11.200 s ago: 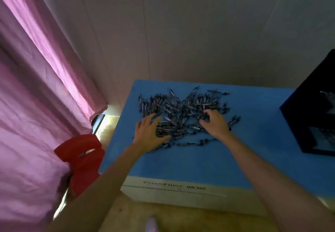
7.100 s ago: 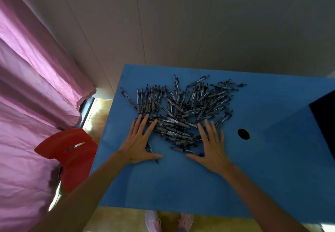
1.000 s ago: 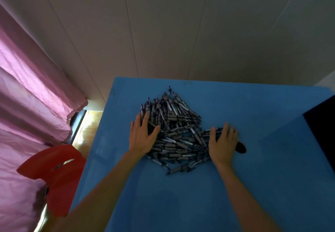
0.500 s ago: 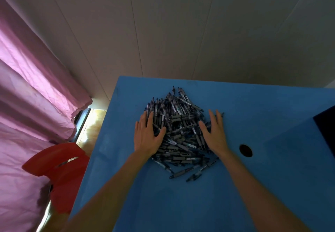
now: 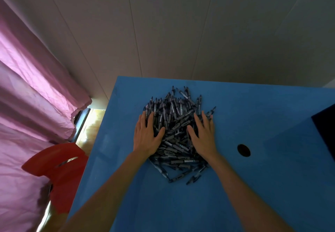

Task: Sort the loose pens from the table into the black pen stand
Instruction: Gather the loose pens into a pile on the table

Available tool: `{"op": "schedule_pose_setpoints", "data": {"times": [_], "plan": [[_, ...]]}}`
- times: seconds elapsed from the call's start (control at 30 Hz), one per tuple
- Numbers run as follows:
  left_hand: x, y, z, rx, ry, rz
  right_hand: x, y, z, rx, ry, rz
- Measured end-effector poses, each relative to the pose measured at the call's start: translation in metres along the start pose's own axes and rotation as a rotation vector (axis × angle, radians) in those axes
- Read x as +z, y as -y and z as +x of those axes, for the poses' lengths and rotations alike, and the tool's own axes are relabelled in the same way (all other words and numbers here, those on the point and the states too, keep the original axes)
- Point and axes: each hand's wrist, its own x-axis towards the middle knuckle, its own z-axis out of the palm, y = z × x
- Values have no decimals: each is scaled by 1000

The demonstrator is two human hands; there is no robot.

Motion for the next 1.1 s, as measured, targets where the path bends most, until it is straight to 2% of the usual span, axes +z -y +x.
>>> {"op": "schedule_pose_setpoints", "data": {"times": [0.13, 0.37, 0.5, 0.6, 0.77, 0.83, 0.93, 1.1], "plan": [[-6, 6, -12, -5, -14, -103, -5, -9, -10, -7, 35, -10], [-16, 13, -33, 43, 0, -102, -16, -16, -20, 29, 86, -53], [-28, 26, -56, 135, 32, -101, -26, -25, -49, -10, -14, -70], [-30, 40, -75, 232, 63, 17, -25, -34, -84, -41, -113, -76], [-32, 48, -92, 322, 119, 33, -24, -45, -126, 26, -187, 145], [-37, 52, -97, 348, 183, 69, -31, -54, -137, 30, -102, 174], [-41, 56, -102, 384, 275, 180, -39, -65, -147, -26, 111, 72], [-37, 51, -100, 313, 268, 190, -29, -64, -145, -121, 132, -233]]}}
